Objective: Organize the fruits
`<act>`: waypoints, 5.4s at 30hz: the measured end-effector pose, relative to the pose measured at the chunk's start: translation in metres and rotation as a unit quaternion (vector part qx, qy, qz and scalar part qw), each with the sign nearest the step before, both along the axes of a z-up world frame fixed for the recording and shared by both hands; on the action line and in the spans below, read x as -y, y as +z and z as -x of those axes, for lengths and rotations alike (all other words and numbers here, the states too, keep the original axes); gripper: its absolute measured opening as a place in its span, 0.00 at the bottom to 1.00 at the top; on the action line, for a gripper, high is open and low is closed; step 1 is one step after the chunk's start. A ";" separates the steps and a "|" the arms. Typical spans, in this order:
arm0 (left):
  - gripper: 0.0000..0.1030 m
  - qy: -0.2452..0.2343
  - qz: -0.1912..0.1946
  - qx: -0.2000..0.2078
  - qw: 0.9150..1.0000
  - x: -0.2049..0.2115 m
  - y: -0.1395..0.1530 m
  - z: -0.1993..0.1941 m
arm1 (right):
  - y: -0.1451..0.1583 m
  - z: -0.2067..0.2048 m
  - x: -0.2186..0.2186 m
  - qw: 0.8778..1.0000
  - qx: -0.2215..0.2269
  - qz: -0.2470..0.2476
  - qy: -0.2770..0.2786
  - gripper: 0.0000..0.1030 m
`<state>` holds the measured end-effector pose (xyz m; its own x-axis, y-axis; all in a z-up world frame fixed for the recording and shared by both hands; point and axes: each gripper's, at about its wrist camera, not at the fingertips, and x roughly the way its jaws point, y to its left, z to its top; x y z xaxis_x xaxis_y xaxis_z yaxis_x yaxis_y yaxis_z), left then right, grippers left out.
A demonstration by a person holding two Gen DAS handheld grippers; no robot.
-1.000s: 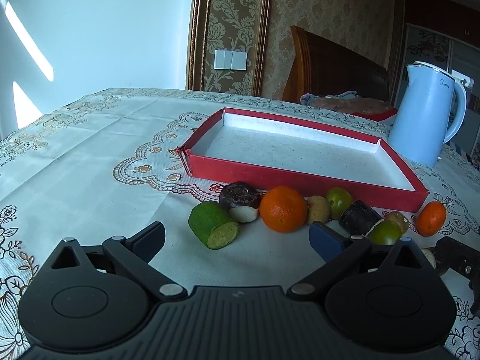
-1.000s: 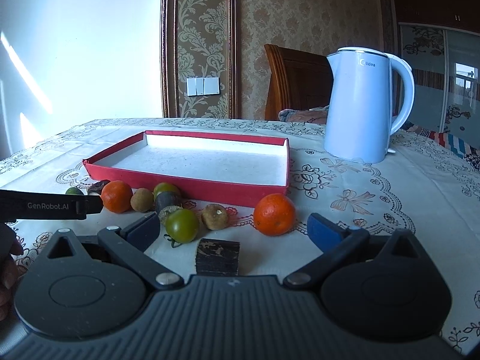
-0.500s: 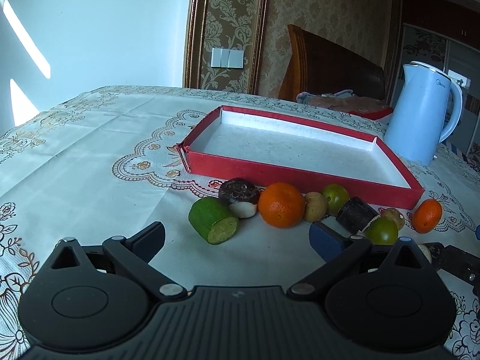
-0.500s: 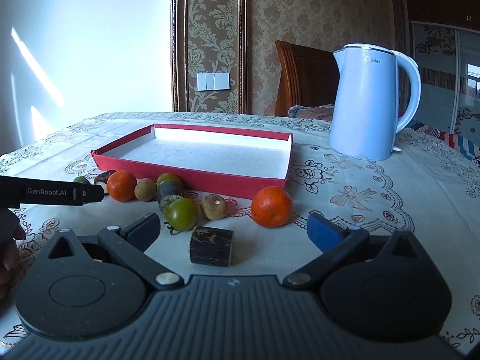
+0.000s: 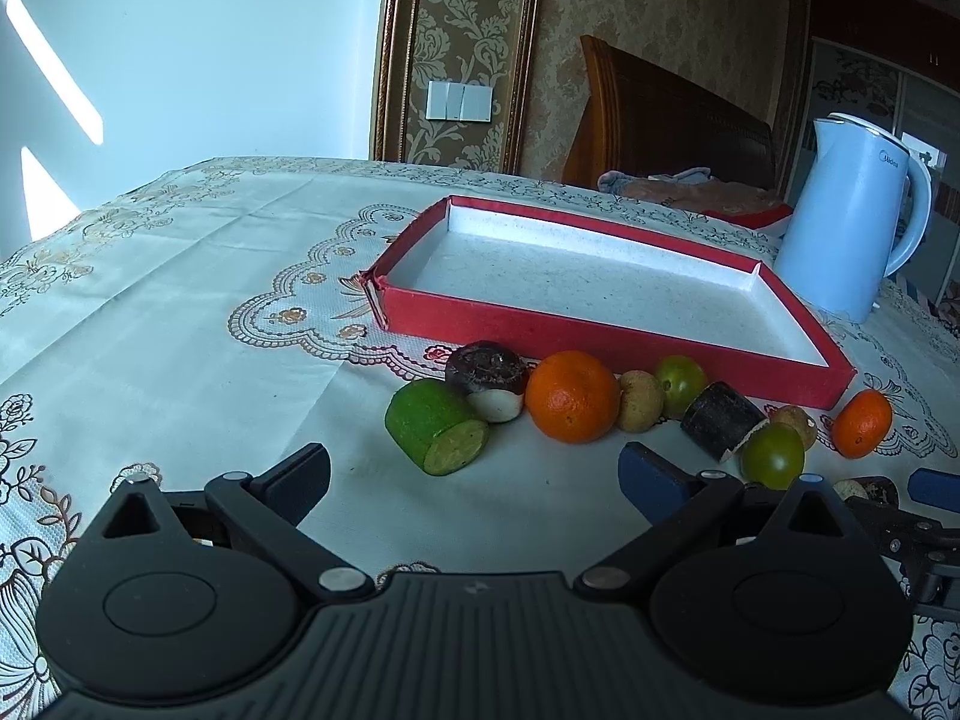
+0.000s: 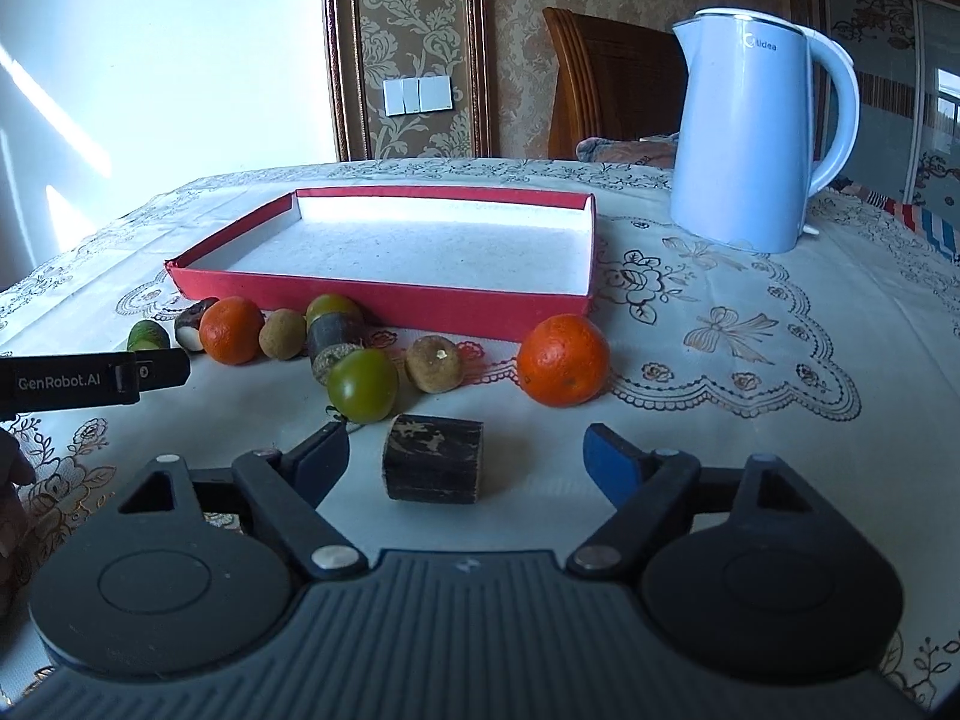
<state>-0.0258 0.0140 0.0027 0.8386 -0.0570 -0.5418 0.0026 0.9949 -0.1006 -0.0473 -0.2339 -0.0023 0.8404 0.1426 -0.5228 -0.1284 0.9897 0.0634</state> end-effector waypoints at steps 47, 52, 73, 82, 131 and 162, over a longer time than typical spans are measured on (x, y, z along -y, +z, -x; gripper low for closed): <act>0.93 0.033 0.001 -0.009 0.999 -0.014 -0.002 -0.023 | -0.008 -0.013 -0.003 0.999 -0.035 -0.024 -0.033 0.49; 0.78 0.032 -0.003 -0.019 0.999 -0.013 -0.004 -0.026 | -0.008 -0.013 -0.002 0.998 -0.035 -0.029 -0.032 0.49; 0.40 0.021 -0.019 -0.016 0.999 -0.008 -0.005 -0.026 | -0.007 -0.013 -0.003 0.999 -0.037 -0.025 -0.030 0.49; 0.39 0.017 -0.020 -0.016 1.000 -0.006 -0.004 -0.025 | -0.007 -0.014 -0.008 0.999 -0.039 -0.011 -0.033 0.49; 0.39 0.030 -0.054 0.050 0.997 0.014 0.031 -0.031 | 0.048 -0.037 -0.017 0.998 0.057 -0.002 -0.007 0.31; 0.39 -0.003 -0.033 -0.013 0.999 0.049 0.008 -0.146 | 0.011 -0.144 -0.023 0.998 -0.030 -0.012 -0.049 0.31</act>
